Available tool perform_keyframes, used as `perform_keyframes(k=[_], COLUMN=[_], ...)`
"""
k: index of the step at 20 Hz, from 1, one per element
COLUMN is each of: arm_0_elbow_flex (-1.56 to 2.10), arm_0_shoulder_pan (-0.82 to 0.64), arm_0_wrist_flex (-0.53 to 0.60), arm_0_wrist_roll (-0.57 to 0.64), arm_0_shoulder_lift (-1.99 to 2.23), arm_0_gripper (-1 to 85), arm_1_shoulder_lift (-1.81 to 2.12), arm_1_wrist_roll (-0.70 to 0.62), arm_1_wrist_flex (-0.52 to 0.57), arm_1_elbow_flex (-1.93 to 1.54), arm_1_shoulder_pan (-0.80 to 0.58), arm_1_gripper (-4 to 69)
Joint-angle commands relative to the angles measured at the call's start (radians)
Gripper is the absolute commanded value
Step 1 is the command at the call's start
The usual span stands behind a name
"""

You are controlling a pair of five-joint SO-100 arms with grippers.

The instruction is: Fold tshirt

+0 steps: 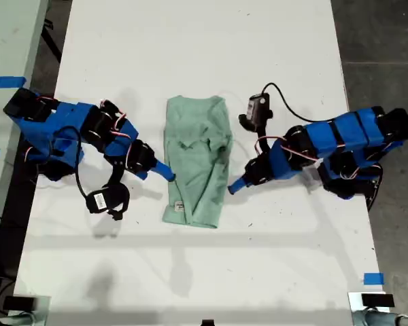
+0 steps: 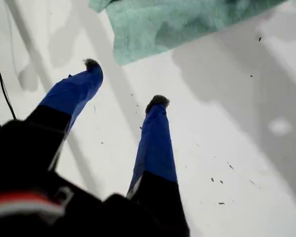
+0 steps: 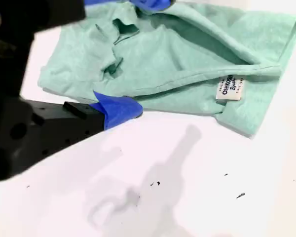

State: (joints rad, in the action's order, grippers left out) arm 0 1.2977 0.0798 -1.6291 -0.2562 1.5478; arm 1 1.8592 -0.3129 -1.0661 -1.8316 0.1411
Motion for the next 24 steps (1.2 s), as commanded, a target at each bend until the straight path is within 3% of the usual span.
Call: perform_keyframes(k=[1,3,8,14,17,24], arm_0_elbow_flex=[0.247,0.492,0.712,0.669,0.623,0.538], arm_0_shoulder_pan=[-0.014,-0.015,0.014,0.094,0.123,0.135], arm_0_wrist_flex=[0.267,0.488,0.71,0.819,0.825,0.857], arm_0_wrist_roll=[-0.028,-0.052,-0.137,-0.14,-0.137,-0.098], arm_0_shoulder_lift=[0.244,0.393,0.436,0.172,0.057,-0.094], arm_0_gripper=[26.3,25.5,24.4,23.5,23.3,23.0], arm_1_shoulder_lift=[-0.129,-0.235,-0.456,-0.676,-0.801,-0.871], arm_1_wrist_roll=[-0.012,-0.015,0.032,0.083,0.086,0.075], arm_1_wrist_flex=[-0.077,-0.107,-0.212,-0.244,-0.29,-0.259], arm_1_elbow_flex=[0.253,0.383,0.649,0.811,0.93,0.945], arm_1_shoulder_pan=[0.029,0.035,0.067,0.117,0.123,0.092], arm_1_gripper=[22.5,23.0,26.4,26.1,26.1,26.1])
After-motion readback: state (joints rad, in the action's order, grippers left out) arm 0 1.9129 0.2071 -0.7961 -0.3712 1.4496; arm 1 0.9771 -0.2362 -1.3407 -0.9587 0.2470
